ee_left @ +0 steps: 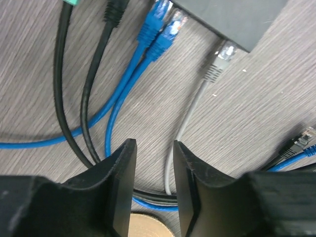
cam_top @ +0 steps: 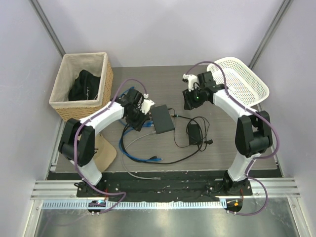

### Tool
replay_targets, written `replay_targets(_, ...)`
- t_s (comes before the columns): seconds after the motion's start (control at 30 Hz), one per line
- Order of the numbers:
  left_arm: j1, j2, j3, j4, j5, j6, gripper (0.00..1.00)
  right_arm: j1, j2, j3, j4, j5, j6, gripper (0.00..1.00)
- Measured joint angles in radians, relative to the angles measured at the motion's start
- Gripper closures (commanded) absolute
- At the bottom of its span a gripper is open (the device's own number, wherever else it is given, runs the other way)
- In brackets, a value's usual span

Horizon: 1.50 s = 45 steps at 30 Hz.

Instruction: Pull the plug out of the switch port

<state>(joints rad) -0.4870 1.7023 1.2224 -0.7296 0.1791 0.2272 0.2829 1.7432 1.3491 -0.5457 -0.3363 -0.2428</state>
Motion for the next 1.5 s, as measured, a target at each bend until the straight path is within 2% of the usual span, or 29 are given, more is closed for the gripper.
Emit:
replay_targets(0.23,0.046,0.003,0.038,0.003,0.013,-0.064,0.58,0.024,0.146,0.119,0.057,-0.079,0.146,0.6)
replay_targets(0.33,0.059,0.013,0.087,0.003,0.019,-0.097,0.6,0.035,0.18,0.138,0.065,-0.116,0.182,0.65)
replay_targets(0.47,0.077,0.049,0.147,0.002,0.026,-0.131,0.61,0.052,0.172,0.091,0.086,-0.122,0.208,0.8)
replay_targets(0.57,0.096,0.07,0.166,0.002,0.036,-0.15,0.61,0.066,0.144,-0.015,0.094,-0.114,0.219,0.89)
replay_targets(0.83,0.131,0.072,0.154,0.013,0.068,-0.198,0.62,0.1,0.142,-0.057,0.062,-0.094,0.163,0.95)
replay_targets(1.0,0.131,0.072,0.127,0.016,0.085,-0.204,0.62,0.194,0.18,-0.051,0.038,-0.09,0.072,0.99)
replay_targets(1.17,0.129,0.068,0.076,0.035,0.084,-0.212,0.62,0.286,0.27,0.039,-0.058,-0.109,0.0,0.99)
replay_targets(1.3,0.129,0.064,0.053,0.037,0.082,-0.216,0.62,0.286,0.277,0.075,-0.082,-0.109,-0.01,0.98)
replay_targets(1.4,0.129,0.06,0.053,0.042,0.09,-0.216,0.63,0.237,0.277,0.119,-0.118,-0.151,-0.015,0.86)
replay_targets(1.43,0.129,0.06,0.053,0.044,0.099,-0.217,0.63,0.21,0.277,0.142,-0.131,-0.187,-0.013,0.74)
replay_targets(1.5,0.124,0.06,0.055,0.049,0.12,-0.218,0.64,0.152,0.272,0.184,-0.137,-0.249,0.008,0.65)
